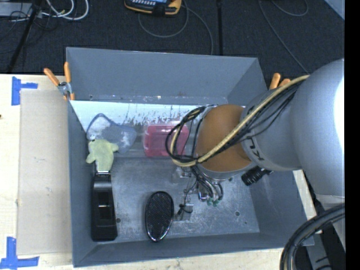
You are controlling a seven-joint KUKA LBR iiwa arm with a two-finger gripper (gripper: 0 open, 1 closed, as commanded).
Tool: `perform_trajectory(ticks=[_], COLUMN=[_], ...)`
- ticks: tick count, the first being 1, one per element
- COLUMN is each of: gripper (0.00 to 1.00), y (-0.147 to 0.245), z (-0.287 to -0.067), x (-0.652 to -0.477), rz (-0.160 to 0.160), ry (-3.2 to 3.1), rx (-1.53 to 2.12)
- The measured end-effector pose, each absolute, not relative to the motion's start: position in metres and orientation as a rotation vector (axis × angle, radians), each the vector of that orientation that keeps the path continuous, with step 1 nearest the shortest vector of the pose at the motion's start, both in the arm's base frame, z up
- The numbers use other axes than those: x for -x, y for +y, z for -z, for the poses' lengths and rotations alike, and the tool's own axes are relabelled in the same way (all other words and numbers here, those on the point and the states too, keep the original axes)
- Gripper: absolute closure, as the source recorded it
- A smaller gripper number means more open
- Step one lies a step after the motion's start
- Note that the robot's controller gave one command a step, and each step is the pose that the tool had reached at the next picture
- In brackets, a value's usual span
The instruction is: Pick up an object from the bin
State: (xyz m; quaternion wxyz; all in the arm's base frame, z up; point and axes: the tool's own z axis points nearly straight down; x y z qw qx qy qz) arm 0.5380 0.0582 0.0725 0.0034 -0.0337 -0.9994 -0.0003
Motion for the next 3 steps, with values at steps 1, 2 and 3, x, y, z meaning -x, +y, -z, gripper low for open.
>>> perform_trajectory(ticks=[1,2,3], gripper=[0.0,0.0,0.0], y=[0.077,0.111,0.131], z=[-0.071,-0.071,-0.07], x=[-0.545,-0.568,-0.579], rz=[0.001,0.001,0.005], ry=[-3.132,-3.13,-3.132], rx=[-0.158,-0.186,-0.176])
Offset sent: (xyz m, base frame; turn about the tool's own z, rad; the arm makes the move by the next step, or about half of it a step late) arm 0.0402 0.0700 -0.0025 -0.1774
